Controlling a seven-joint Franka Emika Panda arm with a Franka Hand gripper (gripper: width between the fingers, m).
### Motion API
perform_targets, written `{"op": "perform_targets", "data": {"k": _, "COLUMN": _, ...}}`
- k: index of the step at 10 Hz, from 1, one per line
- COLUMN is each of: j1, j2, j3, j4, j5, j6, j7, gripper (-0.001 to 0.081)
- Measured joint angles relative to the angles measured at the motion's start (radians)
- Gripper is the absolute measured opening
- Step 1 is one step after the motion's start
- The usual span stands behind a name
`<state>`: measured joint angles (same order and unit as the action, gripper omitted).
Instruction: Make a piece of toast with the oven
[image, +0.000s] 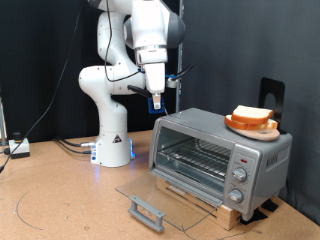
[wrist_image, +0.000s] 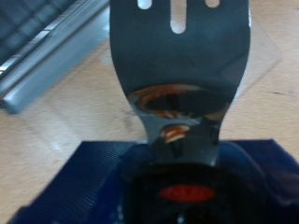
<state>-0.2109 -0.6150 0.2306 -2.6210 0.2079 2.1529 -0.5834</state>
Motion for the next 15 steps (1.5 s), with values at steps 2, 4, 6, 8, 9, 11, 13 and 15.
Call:
{"op": "perform_targets", "data": {"k": 2, "j1": -0.002, "j2": 0.074, "j3": 0.009, "j4": 0.113, "j5": -0.02, "j6": -0.111, "j7": 0.014, "gripper": 0.0395}}
{"op": "perform_targets", "data": {"k": 4, "j1": -0.002, "j2": 0.141, "j3": 0.017, "j4": 0.19, "j5": -0.056, "j6": -0.142, "j7": -0.018, "gripper": 0.0395}}
{"op": "perform_targets", "data": {"k": 6, "j1": 0.002, "j2": 0.142, "j3": 0.015, "j4": 0.185, "j5": -0.031, "j6": -0.15, "j7": -0.032, "gripper": 0.0395}}
{"op": "perform_targets", "data": {"k": 8, "j1": 0.009, "j2": 0.153, "j3": 0.016, "j4": 0.187, "j5": 0.03, "j6": -0.141, "j7": -0.057, "gripper": 0.0395}}
{"op": "perform_targets", "data": {"k": 9, "j1": 0.012, "j2": 0.163, "j3": 0.02, "j4": 0.19, "j5": 0.05, "j6": -0.121, "j7": -0.059, "gripper": 0.0395}}
{"op": "perform_targets", "data": {"k": 11, "j1": 0.025, "j2": 0.191, "j3": 0.028, "j4": 0.198, "j5": 0.068, "j6": -0.09, "j7": -0.079, "gripper": 0.0395}}
{"op": "perform_targets", "data": {"k": 13, "j1": 0.038, "j2": 0.214, "j3": 0.04, "j4": 0.201, "j5": 0.078, "j6": -0.056, "j7": -0.091, "gripper": 0.0395}}
{"op": "perform_targets", "data": {"k": 15, "j1": 0.046, "j2": 0.234, "j3": 0.06, "j4": 0.201, "j5": 0.091, "j6": -0.023, "j7": -0.088, "gripper": 0.0395}}
